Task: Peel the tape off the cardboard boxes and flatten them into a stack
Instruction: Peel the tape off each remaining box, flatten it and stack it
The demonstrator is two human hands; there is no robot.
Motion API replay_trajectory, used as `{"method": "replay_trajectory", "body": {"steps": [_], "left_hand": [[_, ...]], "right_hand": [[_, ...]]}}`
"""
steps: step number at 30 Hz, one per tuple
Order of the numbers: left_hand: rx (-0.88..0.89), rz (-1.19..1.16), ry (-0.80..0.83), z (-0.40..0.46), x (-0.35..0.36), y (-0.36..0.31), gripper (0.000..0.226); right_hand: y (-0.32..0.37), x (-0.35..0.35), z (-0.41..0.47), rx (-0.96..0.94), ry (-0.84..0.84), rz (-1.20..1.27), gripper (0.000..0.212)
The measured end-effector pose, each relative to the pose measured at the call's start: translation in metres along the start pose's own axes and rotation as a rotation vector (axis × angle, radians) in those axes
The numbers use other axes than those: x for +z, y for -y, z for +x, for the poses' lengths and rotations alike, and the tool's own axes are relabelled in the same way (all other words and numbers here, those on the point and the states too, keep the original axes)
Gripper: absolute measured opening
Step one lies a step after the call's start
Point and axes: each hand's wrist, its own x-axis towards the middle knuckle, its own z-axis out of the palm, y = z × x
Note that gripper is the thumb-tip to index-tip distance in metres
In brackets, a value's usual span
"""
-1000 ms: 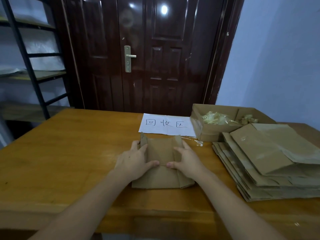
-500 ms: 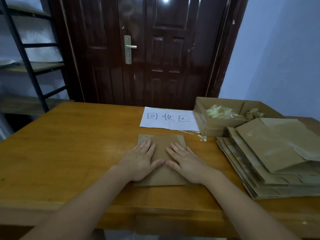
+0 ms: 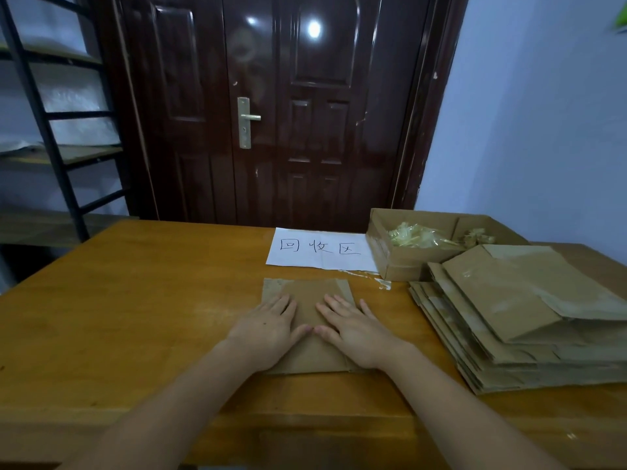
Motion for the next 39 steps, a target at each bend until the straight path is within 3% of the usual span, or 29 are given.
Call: {"method": "replay_trajectory", "body": {"steps": [5, 7, 12, 18, 23, 27, 29, 31, 33, 39], "left_hand": [[0.266, 0.186, -0.387, -0.026, 0.002, -0.024, 0.033], [0.197, 0.135, -0.381, -0.036, 0.003, -0.033, 0.028], [0.025, -0.041, -0.178, -0.037, -0.001, -0.049, 0.062], [-0.055, -0.1, 0.051, -0.037, -0.004, -0.027, 0.083], [-0.206, -0.024, 0.063, -0.025, -0.009, 0.018, 0.066], [-0.19, -0.033, 0.08, -0.017, -0.006, 0.027, 0.057], [-0.177, -0.088, 0.083, -0.015, -0.002, 0.027, 0.069], [-0.168, -0.106, 0.088, -0.016, 0.001, 0.027, 0.096], [-0.153, -0.094, 0.078, -0.015, 0.003, 0.029, 0.113], [-0.068, -0.08, 0.074, -0.001, 0.001, 0.036, 0.122]], "right_hand": [[0.004, 0.001, -0.004, 0.045, -0.027, -0.017, 0.067], [0.007, 0.002, -0.005, 0.085, -0.045, -0.026, 0.067], [0.02, 0.008, -0.011, 0.218, -0.112, -0.042, 0.066], [0.032, 0.006, -0.021, 0.275, -0.253, -0.128, 0.065], [0.03, 0.002, -0.024, 0.247, -0.269, -0.171, 0.058], [0.023, -0.01, -0.016, 0.178, -0.188, -0.084, 0.066], [0.014, -0.015, -0.011, 0.133, -0.109, -0.034, 0.083], [0.003, -0.018, -0.007, 0.106, -0.017, -0.014, 0.102], [-0.002, -0.013, -0.003, 0.103, 0.032, -0.017, 0.111], [-0.003, 0.005, 0.004, 0.176, -0.033, 0.009, 0.116]]}}
